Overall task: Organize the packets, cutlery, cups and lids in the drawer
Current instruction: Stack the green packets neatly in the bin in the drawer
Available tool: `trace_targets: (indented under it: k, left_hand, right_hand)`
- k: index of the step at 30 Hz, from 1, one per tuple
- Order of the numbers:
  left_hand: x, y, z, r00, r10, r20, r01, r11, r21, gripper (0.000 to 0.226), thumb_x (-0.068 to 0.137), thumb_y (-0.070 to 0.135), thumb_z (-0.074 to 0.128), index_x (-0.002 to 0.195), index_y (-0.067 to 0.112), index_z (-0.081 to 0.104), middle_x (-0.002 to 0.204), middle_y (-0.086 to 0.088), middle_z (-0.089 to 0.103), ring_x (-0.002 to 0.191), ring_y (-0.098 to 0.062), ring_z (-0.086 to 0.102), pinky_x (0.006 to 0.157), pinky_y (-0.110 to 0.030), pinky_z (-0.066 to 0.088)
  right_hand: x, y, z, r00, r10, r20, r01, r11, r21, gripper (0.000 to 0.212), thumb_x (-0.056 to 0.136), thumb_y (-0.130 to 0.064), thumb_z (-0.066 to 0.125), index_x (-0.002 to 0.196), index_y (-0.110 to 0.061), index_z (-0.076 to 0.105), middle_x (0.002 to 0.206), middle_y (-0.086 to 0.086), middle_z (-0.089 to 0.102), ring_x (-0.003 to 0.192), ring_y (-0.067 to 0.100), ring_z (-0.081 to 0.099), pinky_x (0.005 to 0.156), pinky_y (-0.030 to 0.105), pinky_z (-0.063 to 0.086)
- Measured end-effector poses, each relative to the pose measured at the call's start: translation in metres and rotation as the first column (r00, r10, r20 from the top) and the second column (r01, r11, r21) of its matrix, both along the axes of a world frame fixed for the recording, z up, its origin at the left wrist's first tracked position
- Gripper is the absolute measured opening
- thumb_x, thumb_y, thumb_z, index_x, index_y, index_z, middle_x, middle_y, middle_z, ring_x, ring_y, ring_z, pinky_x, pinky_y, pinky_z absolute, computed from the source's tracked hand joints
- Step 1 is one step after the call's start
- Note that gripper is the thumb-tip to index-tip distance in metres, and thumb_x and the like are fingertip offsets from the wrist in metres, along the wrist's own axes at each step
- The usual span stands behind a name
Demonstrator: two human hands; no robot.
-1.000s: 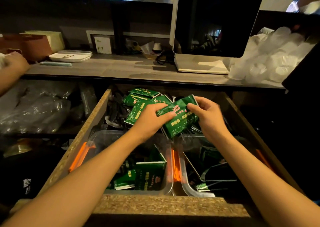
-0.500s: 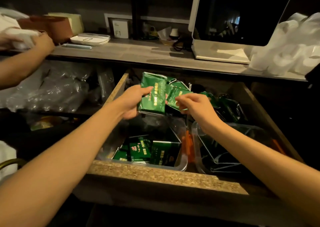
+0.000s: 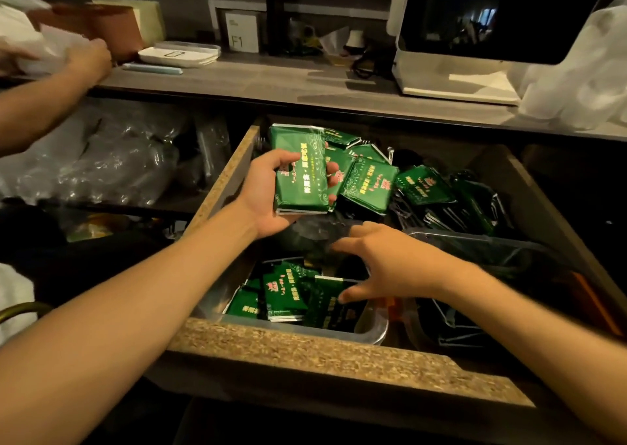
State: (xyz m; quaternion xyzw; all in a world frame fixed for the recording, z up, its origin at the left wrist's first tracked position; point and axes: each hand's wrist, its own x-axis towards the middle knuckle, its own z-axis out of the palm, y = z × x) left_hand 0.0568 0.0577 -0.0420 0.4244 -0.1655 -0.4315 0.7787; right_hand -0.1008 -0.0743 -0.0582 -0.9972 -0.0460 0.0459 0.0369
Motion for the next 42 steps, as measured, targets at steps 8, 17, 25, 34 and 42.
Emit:
trace_targets:
  k: [8, 17, 25, 34, 42]
  left_hand:
    - [-0.003, -0.001, -0.003, 0.996, -0.007, 0.092, 0.006, 1.0, 0.014, 0.035, 0.101, 0.024, 0.038, 0.118, 0.006, 0.063, 0.093, -0.014, 0.071, 0.08, -0.025, 0.067, 0.082, -0.04, 0.056]
    - [-0.021, -0.006, -0.012, 0.979, -0.181, 0.093, 0.157, 0.963, 0.218, 0.067, 0.078, 0.065, 0.06, 0.123, 0.017, 0.07, 0.123, -0.013, 0.071, 0.111, -0.03, 0.069, 0.103, -0.048, 0.048]
    - [-0.034, -0.01, -0.017, 0.929, -0.217, 0.299, 0.151, 0.962, 0.228, 0.024, 0.078, 0.006, 0.074, 0.102, 0.007, 0.075, 0.108, -0.023, 0.072, 0.093, -0.035, 0.072, 0.087, -0.052, 0.059]
    - [-0.045, -0.013, -0.011, 0.974, -0.079, 0.214, 0.071, 0.997, 0.043, 0.029, 0.08, 0.008, 0.062, 0.106, 0.004, 0.074, 0.108, -0.019, 0.074, 0.094, -0.029, 0.074, 0.085, -0.042, 0.061]
    - [-0.032, -0.013, -0.013, 0.978, -0.126, 0.168, 0.074, 0.956, 0.285, 0.072, 0.077, 0.054, 0.078, 0.136, 0.017, 0.06, 0.136, -0.012, 0.063, 0.124, -0.033, 0.061, 0.11, -0.052, 0.043]
  right_hand:
    - [0.001, -0.011, 0.005, 0.98, -0.182, 0.084, 0.106, 0.826, 0.553, 0.007, 0.088, -0.025, 0.071, 0.085, -0.018, 0.071, 0.083, -0.005, 0.069, 0.07, 0.007, 0.063, 0.066, 0.024, 0.049]
    - [0.0, -0.032, 0.018, 0.738, -0.623, 0.258, -0.06, 0.321, 0.945, 0.017, 0.097, -0.01, 0.056, 0.089, -0.007, 0.07, 0.084, 0.015, 0.07, 0.078, 0.017, 0.063, 0.075, 0.032, 0.05]
    - [0.001, -0.03, 0.013, 0.643, -0.721, 0.258, 0.083, 0.401, 0.913, 0.011, 0.089, -0.017, 0.068, 0.1, -0.018, 0.071, 0.093, -0.005, 0.072, 0.087, 0.006, 0.067, 0.078, 0.024, 0.051]
    - [0.0, -0.017, 0.021, 0.706, -0.707, 0.038, 0.114, 0.166, 0.98, 0.031, 0.093, -0.029, 0.063, 0.09, 0.001, 0.069, 0.09, 0.019, 0.068, 0.08, 0.019, 0.067, 0.073, 0.039, 0.056]
    - [-0.002, -0.028, 0.023, 0.561, -0.817, 0.131, -0.062, 0.117, 0.991, 0.027, 0.094, -0.015, 0.061, 0.072, 0.0, 0.061, 0.068, 0.01, 0.05, 0.065, 0.021, 0.049, 0.059, 0.032, 0.045]
